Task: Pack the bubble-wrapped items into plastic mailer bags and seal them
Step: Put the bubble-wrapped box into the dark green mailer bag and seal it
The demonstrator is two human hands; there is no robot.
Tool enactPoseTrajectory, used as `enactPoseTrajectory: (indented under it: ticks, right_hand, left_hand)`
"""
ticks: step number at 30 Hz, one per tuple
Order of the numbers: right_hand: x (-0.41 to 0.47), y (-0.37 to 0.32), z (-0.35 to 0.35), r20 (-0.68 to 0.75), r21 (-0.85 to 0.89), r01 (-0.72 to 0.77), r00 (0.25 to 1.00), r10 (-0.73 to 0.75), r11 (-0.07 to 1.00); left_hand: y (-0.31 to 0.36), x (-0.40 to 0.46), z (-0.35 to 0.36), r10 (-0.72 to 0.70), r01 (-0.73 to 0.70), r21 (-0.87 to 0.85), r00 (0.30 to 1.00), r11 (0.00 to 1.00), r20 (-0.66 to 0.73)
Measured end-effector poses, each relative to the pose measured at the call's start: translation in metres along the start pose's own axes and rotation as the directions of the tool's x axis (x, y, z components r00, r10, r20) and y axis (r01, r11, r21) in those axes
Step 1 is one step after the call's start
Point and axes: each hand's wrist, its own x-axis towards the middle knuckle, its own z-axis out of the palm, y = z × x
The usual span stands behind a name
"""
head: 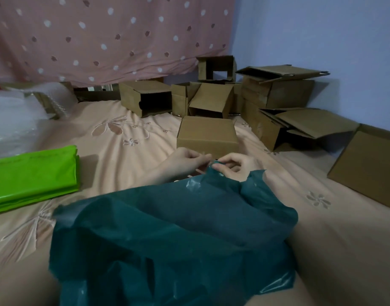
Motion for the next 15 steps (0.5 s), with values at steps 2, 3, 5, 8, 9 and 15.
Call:
enactPoseTrajectory:
  ticks: [2, 3, 5, 8, 9, 15]
  right_hand:
    - [-0.003, 0.002, -0.001, -0.058, -0.048, 0.095, 0.994, -0.097, 0.994]
    - [-0.004, 0.001, -0.001, -0.097, -0.081, 0.149, 0.983, -0.156, 0.986]
    - [-0.004, 0.001, -0.002, -0.156, -0.118, 0.217, 0.96, -0.234, 0.969]
    - [-0.009, 0.002, 0.002, -0.228, -0.148, 0.32, 0.91, -0.347, 0.936]
    - [-0.01, 0.003, 0.002, -0.252, -0.162, 0.365, 0.883, -0.396, 0.917]
    - [-0.02, 0.001, 0.0, -0.289, -0.309, 0.574, 0.703, -0.65, 0.758]
  left_hand:
    - [0.0, -0.003, 0.002, 0.003, -0.002, -0.032, 1.0, 0.999, 0.029]
    - [-0.001, -0.003, 0.002, -0.001, 0.003, -0.036, 0.999, 0.999, 0.044]
    - [-0.001, -0.003, 0.002, -0.007, 0.01, -0.048, 0.998, 0.999, 0.057]
    - [0.004, -0.002, 0.001, -0.016, 0.023, -0.135, 0.999, 0.991, 0.048]
    - [0.006, -0.003, 0.002, -0.022, 0.029, -0.165, 0.999, 0.986, 0.041]
    - [0.008, 0.001, 0.004, -0.058, 0.026, -0.21, 0.988, 0.977, -0.146]
